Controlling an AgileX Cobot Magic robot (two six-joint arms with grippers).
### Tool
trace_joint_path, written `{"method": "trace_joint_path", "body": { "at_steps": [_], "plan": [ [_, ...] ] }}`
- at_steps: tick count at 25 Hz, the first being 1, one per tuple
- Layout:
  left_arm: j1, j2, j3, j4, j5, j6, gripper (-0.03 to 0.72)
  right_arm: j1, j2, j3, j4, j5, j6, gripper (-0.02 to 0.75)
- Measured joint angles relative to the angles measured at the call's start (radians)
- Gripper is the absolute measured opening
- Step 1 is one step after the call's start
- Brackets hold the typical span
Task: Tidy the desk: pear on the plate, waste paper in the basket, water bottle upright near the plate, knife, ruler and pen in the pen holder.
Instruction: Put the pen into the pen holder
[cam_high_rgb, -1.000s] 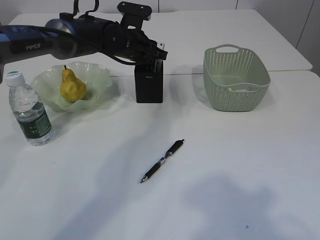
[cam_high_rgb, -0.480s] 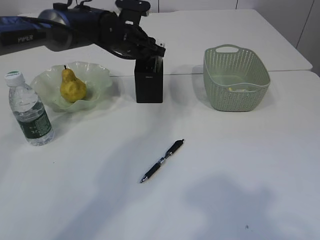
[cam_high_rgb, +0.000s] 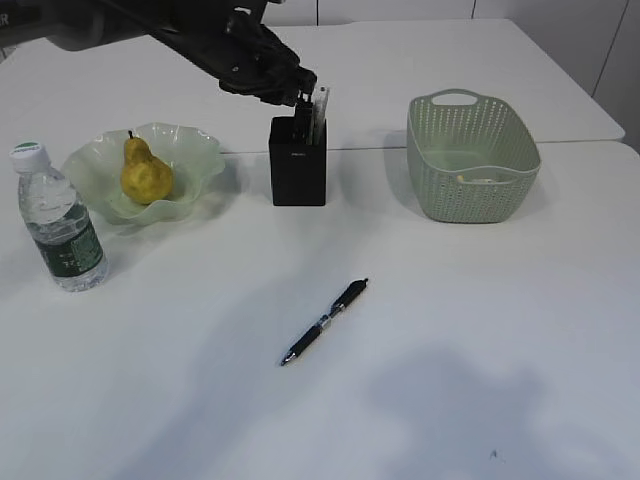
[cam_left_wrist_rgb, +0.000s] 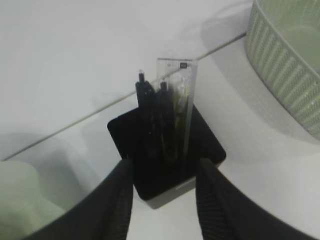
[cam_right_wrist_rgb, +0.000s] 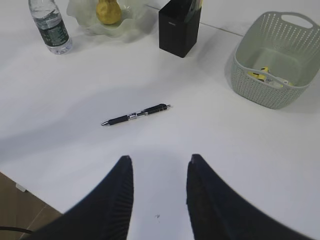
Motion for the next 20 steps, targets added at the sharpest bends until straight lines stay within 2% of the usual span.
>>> {"method": "trace_joint_path", "body": {
  "at_steps": [11, 20],
  "plan": [
    [-0.081, -0.067, 0.0, -0.06, 0.254, 0.097, 0.296, 0.0, 0.0, 0.0, 0.0, -0.02, 0.0, 0.298],
    [-0.126, -0.093, 0.0, -0.169, 0.467, 0.151, 0.272, 0.0, 0.0, 0.0, -0.002, -0.057, 0.0, 0.298]
  ]
}}
